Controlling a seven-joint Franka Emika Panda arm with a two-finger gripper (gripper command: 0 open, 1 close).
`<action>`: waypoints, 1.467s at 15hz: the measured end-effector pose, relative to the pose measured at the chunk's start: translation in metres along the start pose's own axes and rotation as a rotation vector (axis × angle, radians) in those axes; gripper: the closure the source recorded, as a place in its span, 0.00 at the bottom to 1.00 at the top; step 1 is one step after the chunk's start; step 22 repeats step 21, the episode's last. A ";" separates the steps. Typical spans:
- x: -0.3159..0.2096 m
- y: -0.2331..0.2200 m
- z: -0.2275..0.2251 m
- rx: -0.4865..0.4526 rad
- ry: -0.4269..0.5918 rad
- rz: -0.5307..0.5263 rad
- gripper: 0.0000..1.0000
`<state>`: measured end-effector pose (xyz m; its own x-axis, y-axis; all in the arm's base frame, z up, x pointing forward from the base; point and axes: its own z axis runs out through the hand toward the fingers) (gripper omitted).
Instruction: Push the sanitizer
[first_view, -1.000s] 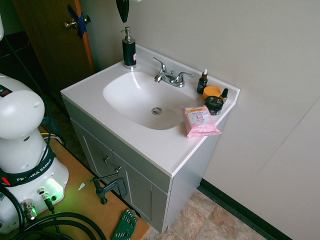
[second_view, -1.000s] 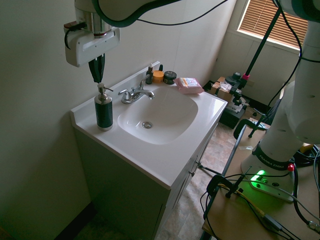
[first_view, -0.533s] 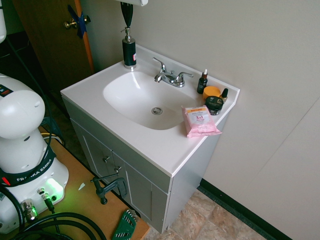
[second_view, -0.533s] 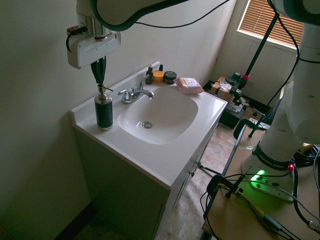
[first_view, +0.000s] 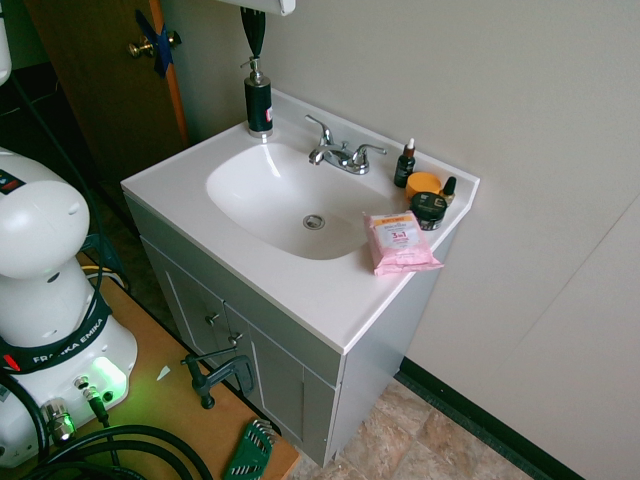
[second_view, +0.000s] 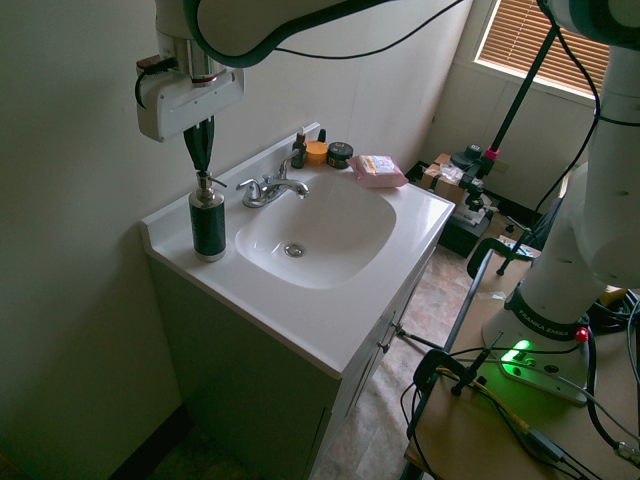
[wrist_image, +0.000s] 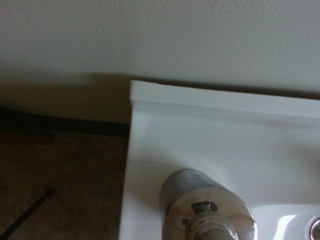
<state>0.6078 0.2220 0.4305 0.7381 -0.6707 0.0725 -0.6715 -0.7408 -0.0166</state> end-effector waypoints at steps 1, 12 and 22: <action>-0.001 0.001 0.003 0.000 0.000 0.001 1.00; 0.030 0.088 -0.028 0.080 -0.045 0.088 0.00; 0.040 0.220 0.027 0.012 -0.081 0.089 0.00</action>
